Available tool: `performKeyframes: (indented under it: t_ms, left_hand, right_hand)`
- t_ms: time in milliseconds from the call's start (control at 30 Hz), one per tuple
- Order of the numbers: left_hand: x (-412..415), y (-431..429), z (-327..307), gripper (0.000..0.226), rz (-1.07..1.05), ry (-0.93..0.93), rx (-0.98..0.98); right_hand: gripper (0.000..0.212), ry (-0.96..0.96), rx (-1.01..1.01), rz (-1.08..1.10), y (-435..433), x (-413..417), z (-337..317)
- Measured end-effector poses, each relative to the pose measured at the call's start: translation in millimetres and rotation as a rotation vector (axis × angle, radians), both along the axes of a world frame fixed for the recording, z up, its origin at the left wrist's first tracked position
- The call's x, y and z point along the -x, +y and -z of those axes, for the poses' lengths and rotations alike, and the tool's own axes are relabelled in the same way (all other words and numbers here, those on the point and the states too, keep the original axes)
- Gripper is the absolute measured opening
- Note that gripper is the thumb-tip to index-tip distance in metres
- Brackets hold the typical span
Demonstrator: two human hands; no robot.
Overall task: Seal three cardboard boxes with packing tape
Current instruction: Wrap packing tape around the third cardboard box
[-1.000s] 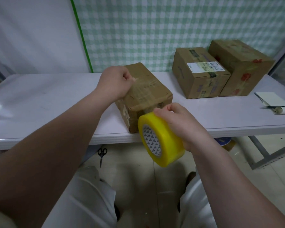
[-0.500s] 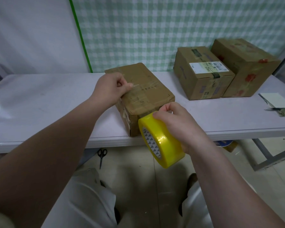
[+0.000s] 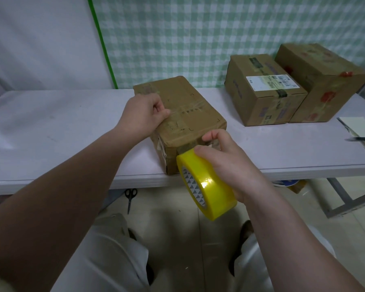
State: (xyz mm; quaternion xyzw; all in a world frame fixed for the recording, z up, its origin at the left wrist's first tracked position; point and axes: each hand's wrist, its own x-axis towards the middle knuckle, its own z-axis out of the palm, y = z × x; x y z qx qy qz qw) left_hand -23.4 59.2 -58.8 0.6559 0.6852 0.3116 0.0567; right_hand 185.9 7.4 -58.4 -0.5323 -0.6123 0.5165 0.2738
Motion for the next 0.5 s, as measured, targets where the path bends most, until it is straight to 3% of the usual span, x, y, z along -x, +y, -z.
performKeyframes:
  t_ms: [167, 267, 500]
  left_hand:
    - [1.4, 1.6, 2.6, 0.022, 0.03, 0.023, -0.03]
    - [2.5, 2.4, 4.1, 0.02, 0.024, 0.008, -0.035]
    - [-1.1, 4.1, 12.1, 0.024, -0.119, -0.215, -0.047]
  right_hand:
    - [0.059, 0.046, -0.043, -0.049, -1.9, 1.6, 1.6]
    - [0.059, 0.054, -0.002, -0.069, -0.2, 1.2, 0.9]
    - [0.059, 0.057, 0.024, -0.081, 1.8, -0.2, -0.8]
